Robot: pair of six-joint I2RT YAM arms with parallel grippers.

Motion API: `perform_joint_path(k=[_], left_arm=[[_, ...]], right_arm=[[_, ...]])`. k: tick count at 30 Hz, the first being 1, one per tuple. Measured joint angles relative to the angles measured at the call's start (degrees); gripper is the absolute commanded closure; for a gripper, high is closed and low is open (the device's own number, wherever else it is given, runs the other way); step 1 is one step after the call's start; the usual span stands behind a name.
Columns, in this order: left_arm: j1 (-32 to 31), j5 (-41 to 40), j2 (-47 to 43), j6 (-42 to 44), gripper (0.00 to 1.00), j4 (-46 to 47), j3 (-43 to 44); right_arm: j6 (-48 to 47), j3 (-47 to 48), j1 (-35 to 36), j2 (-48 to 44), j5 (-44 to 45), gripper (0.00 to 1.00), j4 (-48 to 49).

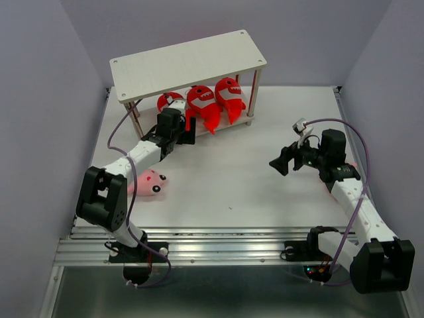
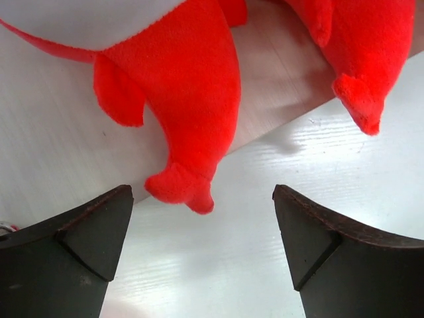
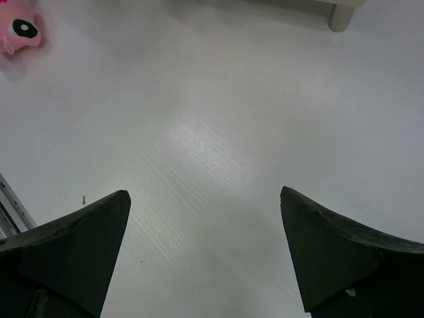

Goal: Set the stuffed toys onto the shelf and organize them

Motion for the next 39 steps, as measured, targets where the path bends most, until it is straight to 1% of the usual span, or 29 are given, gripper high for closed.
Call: perform_joint_path(k=[6,10,15,19,21,24,28,31,34,36,39], left_arm=[[0.0,3.2,-4.1,-1.6,0.01,-2.7,-2.1],[-0.4,5.1,-10.7,-3.2,0.01,-4.3,-6.8],[-2.0,6.4,-24.2,-5.6,0.01,-3.5,-10.4],[-3.6,9.4,-36.4,-7.3,0.01,-1.4,-14.4],[-3.9,10.9,-42.3,-7.5,0.01,-0.8,-16.5],[-3.9,12.3,-47.9,-7.6,0.01,0.8,-19.2],[-3.9,14.0,-54.8,-7.8,0.01,4.3,-25.0],[-3.9,15.6,-56.3,-7.9,0.01,4.5,-26.9],[-3.9,17.2,-54.7,-7.9,0.01,5.0,-26.9],[-3.9,18.1,-53.8,-7.7,0.01,4.5,-26.8],[-3.9,18.6,-52.9,-7.5,0.01,2.6,-26.8]], right_arm=[[-0.3,0.0,0.0,0.0,0.0,0.0,-0.1],[-1.9,0.1,0.0,0.0,-0.4,0.0,-1.1],[-4.7,0.9,0.0,0.1,-1.4,0.0,-3.3],[-6.4,1.4,-0.3,0.1,-0.9,0.0,-4.2],[-7.0,1.8,-0.4,0.1,0.7,0.0,-5.5],[-8.4,4.0,-0.4,1.0,4.2,0.0,-8.8],[-11.5,10.6,-1.2,3.6,13.4,0.0,-16.3],[-13.0,14.8,-5.4,5.4,20.8,0.0,-20.4],[-15.5,17.7,-14.6,7.8,25.5,0.0,-24.2],[-19.1,18.2,-21.6,10.2,29.5,0.0,-26.3],[-23.5,16.6,-27.6,12.0,33.3,0.0,-28.9]])
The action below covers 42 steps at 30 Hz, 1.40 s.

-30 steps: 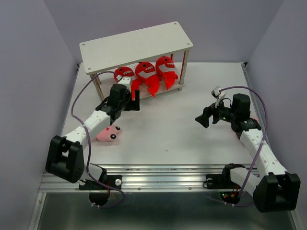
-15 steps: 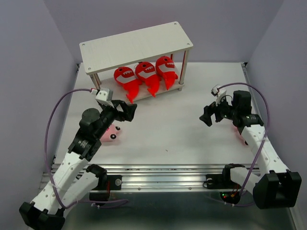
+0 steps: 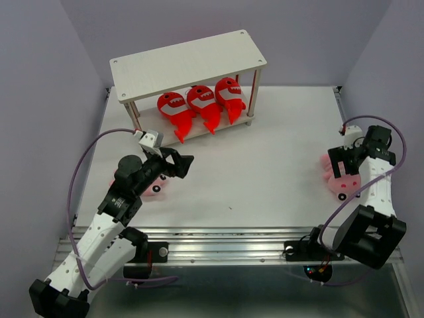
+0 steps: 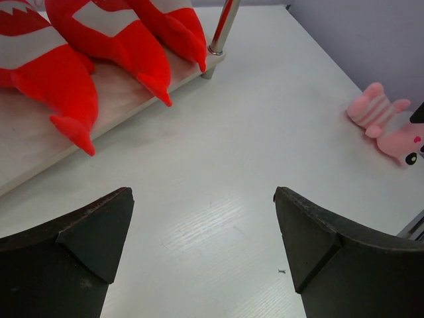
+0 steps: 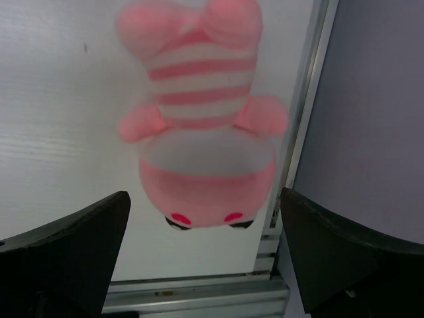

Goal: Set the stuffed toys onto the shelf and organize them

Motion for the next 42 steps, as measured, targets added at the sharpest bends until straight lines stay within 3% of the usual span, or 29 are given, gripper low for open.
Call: perform_joint_path(k=[8,11,17,18,19,22,26,31,36,42], left_arm=[[0.0,1.0,-2.2,0.2,0.01,-0.5,0.0],[0.0,1.3,-2.2,0.1,0.01,-0.6,0.0],[0.0,2.5,-2.1,0.1,0.01,-0.5,0.0],[0.0,2.9,-2.1,0.0,0.01,-0.4,0.0],[0.0,3.7,-2.0,0.0,0.01,-0.3,0.0],[0.0,6.4,-0.9,-0.4,0.01,0.8,0.0],[0.0,11.8,1.9,-1.6,0.01,3.6,-0.1],[-2.0,16.9,7.2,-5.1,0.01,8.3,-0.7],[-13.1,15.3,15.0,-7.1,0.01,11.1,-0.7],[-22.6,13.7,28.0,-8.0,0.01,13.7,3.7]], right_arm=[[-10.2,-2.9,-9.2,5.3,2.6,0.01,-2.4],[-11.7,-2.9,-10.8,8.9,2.0,0.1,-1.4],[-15.1,-4.3,-10.7,12.1,-1.1,0.45,3.4],[-15.8,-5.1,-10.7,12.1,-1.6,0.54,4.3],[-16.5,-6.3,-10.7,12.0,-2.3,0.79,5.4],[-19.4,-8.4,-10.7,10.7,-4.0,0.99,7.2],[-25.9,-12.3,-10.8,4.0,-8.8,0.99,6.9],[-41.9,-13.6,-10.7,-4.7,-18.5,0.99,-4.5],[-62.6,-13.7,-10.3,-12.5,-29.2,0.99,-20.8],[-74.1,-17.0,-4.8,-22.8,-36.6,0.99,-30.2]])
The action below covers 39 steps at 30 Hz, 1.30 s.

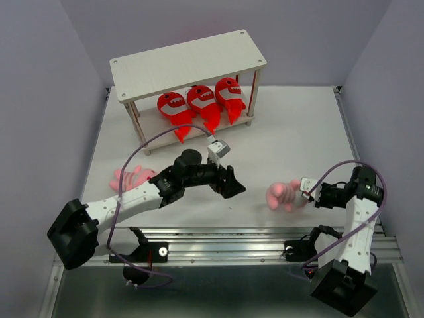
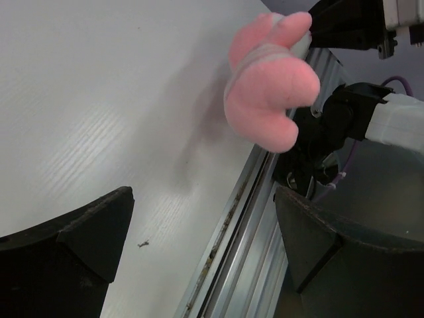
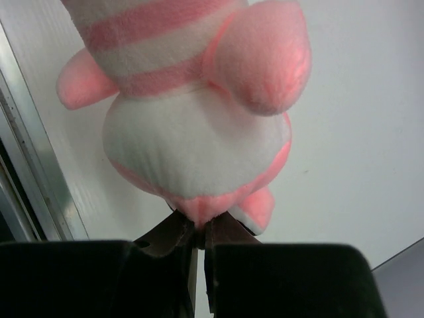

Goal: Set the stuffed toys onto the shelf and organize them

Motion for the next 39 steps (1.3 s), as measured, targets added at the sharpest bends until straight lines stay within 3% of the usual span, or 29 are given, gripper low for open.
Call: perform_joint_path(k=[4,18,20,24,25,27,28,30,33,34,36,39], left_arm=[[-3.7,-0.4,8.7,0.8,0.01,0.9,7.6],[-13.7,0.0,28.1,6.0,0.03,-1.7,25.2],[-14.8,-0.5,30.1,6.7,0.1,-3.2,26.4],[-15.9,-1.2,32.9,7.9,0.38,-6.3,29.4],[-16.0,-1.5,33.4,8.2,0.52,-6.7,30.1],[-16.1,-1.9,34.2,8.6,0.71,-8.0,31.2],[-16.2,-2.0,34.4,9.0,0.89,-8.5,31.5],[-16.2,-2.3,34.4,9.5,1.0,-8.9,31.6],[-16.3,-2.8,34.4,9.3,1.0,-9.1,31.7],[-16.3,-3.1,34.4,9.2,1.0,-9.3,31.7],[-16.3,-3.8,34.3,9.0,1.0,-9.7,31.6],[-16.2,-5.6,32.8,8.1,1.0,-9.5,29.4]], right_arm=[[-2.4,-1.8,1.7,-4.2,-1.3,0.99,-2.3],[-4.0,-2.8,2.1,-0.7,-3.5,0.99,-3.0],[-4.0,-2.8,2.1,-0.2,-3.7,0.99,-3.0],[-4.2,-2.8,2.5,-0.1,-3.9,0.99,-3.0],[-4.2,-2.8,2.6,-0.1,-3.9,0.99,-3.0],[-4.2,-2.8,2.7,0.0,-3.9,0.99,-3.0],[-4.2,-2.8,2.7,0.0,-3.9,0.99,-3.0],[-4.2,-2.8,2.8,0.3,-4.2,0.99,-3.1],[-4.2,-2.8,2.8,0.9,-4.5,0.76,-3.0],[-4.4,-2.8,2.8,1.2,-4.7,0.57,-3.0],[-3.9,-2.8,2.8,2.0,-5.5,0.38,-2.7],[-0.3,-1.9,2.8,4.1,-7.4,0.19,-2.9]])
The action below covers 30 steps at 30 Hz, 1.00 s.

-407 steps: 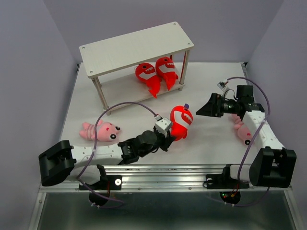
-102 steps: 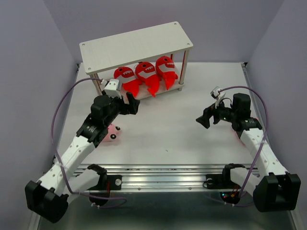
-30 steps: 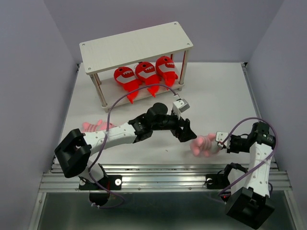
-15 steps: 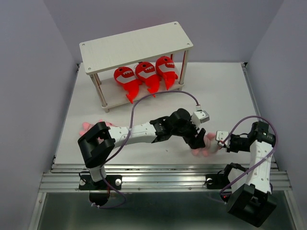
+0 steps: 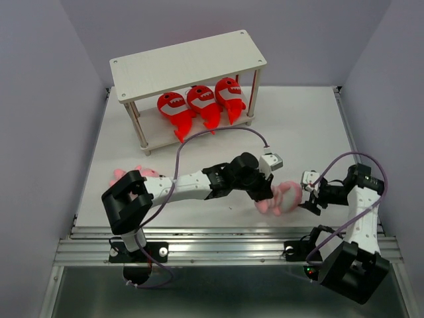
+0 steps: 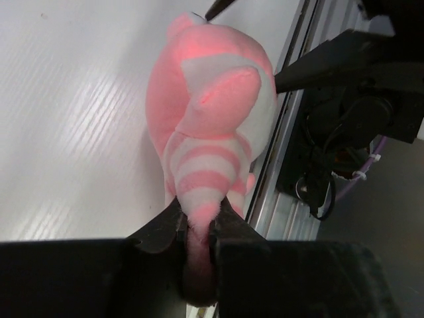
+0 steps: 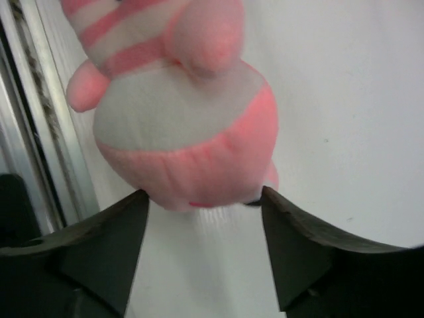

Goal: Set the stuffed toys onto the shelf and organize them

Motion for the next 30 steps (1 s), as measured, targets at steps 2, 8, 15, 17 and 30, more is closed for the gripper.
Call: perform_joint_path(k=[2,8,15,17,30], left_arm=[[0.0,-1.9,-2.4,-1.0,1.0,0.2,-2.9],[-0.1,-11.9,-12.2,-5.2,1.0,2.2,-11.1],[0.2,-26.4,-22.6,-9.4,1.0,4.8,-12.8],[0.4,-30.6,-24.4,-10.3,1.0,5.7,-12.1],[6.2,-54.1,-13.8,-17.6,1.0,8.0,16.9]], right_arm=[[3.7,1.4,0.0,1.8,-1.7,0.0,-0.5],[21.0,11.9,0.0,9.9,-9.0,0.0,0.0],[51.4,11.7,0.0,14.5,-13.8,0.0,14.7],[58.4,10.1,0.0,14.4,-13.1,0.0,19.9],[87.7,7.8,0.0,13.1,-5.5,0.0,39.4]])
